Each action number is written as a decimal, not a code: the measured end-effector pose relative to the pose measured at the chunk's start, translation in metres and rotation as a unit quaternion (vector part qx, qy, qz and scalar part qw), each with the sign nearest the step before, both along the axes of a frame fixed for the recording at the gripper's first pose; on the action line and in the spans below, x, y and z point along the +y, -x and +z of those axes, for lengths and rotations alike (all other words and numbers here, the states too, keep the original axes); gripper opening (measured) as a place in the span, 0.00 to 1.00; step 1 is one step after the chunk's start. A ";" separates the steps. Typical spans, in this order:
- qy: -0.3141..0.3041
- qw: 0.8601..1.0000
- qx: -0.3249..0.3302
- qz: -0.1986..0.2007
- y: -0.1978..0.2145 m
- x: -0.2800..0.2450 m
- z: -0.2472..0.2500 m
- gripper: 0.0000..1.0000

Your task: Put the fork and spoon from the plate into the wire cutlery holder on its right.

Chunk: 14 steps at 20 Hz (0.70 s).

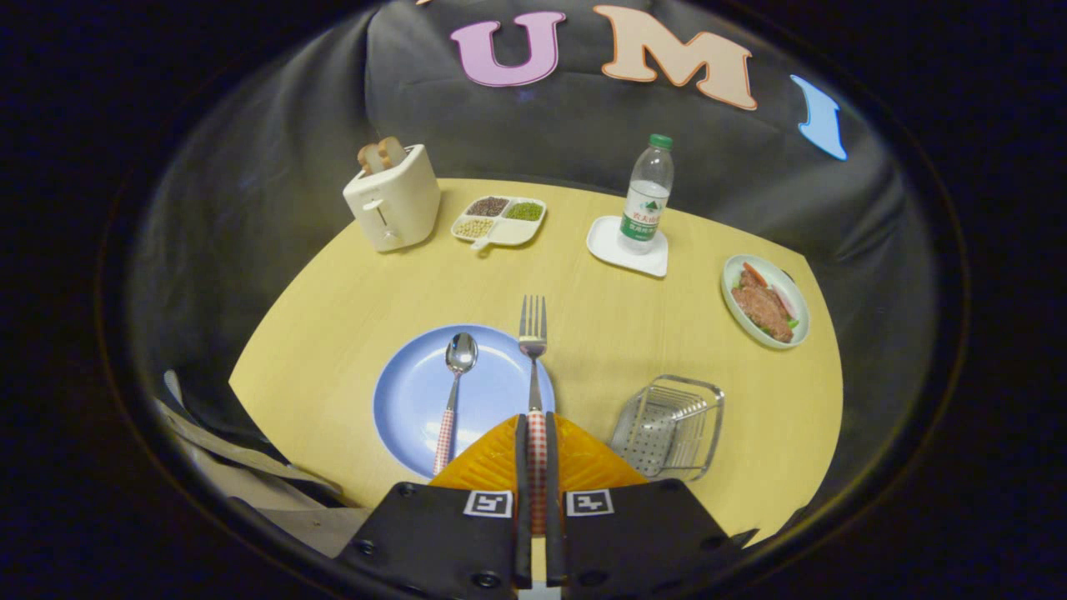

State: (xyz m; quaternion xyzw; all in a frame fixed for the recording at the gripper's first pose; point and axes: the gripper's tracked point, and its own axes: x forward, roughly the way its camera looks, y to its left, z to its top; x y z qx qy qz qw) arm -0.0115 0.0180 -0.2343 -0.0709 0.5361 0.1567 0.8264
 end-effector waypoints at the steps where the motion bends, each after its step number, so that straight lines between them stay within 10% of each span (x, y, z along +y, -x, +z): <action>1: 0.005 1.000 0.002 0.002 -0.002 -0.011 0.006 0.10; 14: 0.111 0.984 0.099 0.103 0.019 -0.120 0.044 0.10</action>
